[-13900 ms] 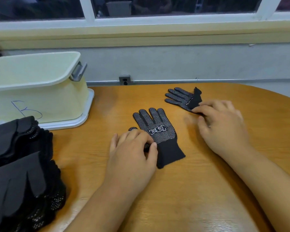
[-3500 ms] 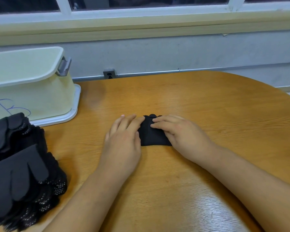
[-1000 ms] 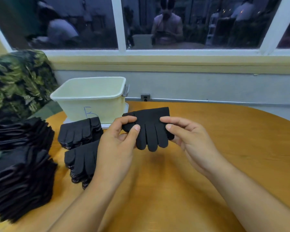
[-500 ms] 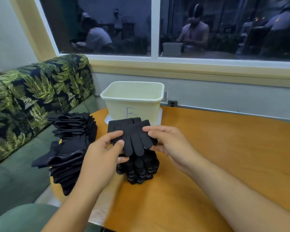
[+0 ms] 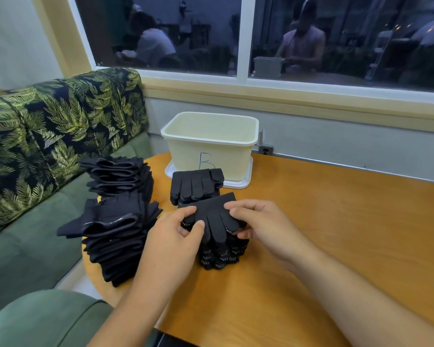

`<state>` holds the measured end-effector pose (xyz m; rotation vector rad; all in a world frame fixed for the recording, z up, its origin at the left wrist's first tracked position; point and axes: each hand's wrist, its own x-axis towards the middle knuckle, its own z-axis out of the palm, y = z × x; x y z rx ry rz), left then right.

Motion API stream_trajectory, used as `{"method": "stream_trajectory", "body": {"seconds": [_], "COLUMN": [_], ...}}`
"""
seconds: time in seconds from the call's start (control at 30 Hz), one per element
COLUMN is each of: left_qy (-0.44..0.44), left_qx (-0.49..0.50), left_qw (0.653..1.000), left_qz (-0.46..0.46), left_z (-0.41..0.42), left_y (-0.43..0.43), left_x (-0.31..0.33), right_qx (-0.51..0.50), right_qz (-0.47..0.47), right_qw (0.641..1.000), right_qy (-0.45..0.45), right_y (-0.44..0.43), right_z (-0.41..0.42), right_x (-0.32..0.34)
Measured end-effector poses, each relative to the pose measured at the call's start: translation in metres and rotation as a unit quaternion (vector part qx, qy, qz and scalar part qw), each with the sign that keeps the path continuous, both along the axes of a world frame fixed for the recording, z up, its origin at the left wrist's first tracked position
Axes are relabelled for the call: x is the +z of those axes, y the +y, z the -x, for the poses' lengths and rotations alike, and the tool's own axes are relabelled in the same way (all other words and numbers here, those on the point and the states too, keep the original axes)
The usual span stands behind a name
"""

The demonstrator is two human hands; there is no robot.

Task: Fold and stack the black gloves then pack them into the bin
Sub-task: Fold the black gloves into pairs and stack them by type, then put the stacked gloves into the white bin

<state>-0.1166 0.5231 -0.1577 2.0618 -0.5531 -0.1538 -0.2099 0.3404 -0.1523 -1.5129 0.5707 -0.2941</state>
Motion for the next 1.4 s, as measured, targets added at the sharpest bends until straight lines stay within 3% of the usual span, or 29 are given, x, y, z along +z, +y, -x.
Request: {"method": "stream_trajectory", "body": {"seconds": [0.17,0.3,0.37,0.43,0.6,0.77,1.0,1.23,1.4], "left_qy": [-0.088,-0.292,-0.308,-0.266,-0.251,-0.279,-0.246,-0.164,-0.128], "left_qx": [-0.004,-0.029,-0.111,-0.163,-0.176,-0.153,-0.134,-0.088,-0.084], "left_qw": [0.996,0.955,0.942,0.942,0.934,0.938,0.94,0.942,0.944], "left_qz": [-0.032,-0.051,-0.075,-0.122,-0.185,-0.138,-0.196,-0.28,-0.291], "left_z": [0.004,0.009,0.009,0.006,0.006,-0.009,-0.122,-0.242,-0.298], "left_y": [0.003,0.0,-0.008,-0.014,-0.011,-0.026,-0.104,-0.169,-0.189], "left_x": [-0.005,-0.003,-0.005,-0.012,-0.021,0.041,0.108,0.107,0.089], "right_qx": [-0.021,-0.037,0.013,0.074,0.091,-0.021,-0.095,-0.067,-0.001], "right_qz": [0.134,0.349,0.432,0.475,0.42,0.355,0.305,0.42,0.51], "right_qw": [0.99,0.936,0.902,0.877,0.902,0.934,0.947,0.899,0.833], "right_qy": [0.027,0.014,-0.002,0.016,0.026,-0.008,0.011,0.104,0.216], "right_y": [-0.004,-0.011,-0.011,-0.012,-0.023,-0.068,-0.134,-0.18,-0.187], "right_z": [0.008,0.011,0.009,0.004,0.003,-0.008,-0.065,-0.153,-0.206], "right_x": [-0.002,-0.002,0.0,-0.002,-0.004,0.028,0.056,0.075,0.079]}}
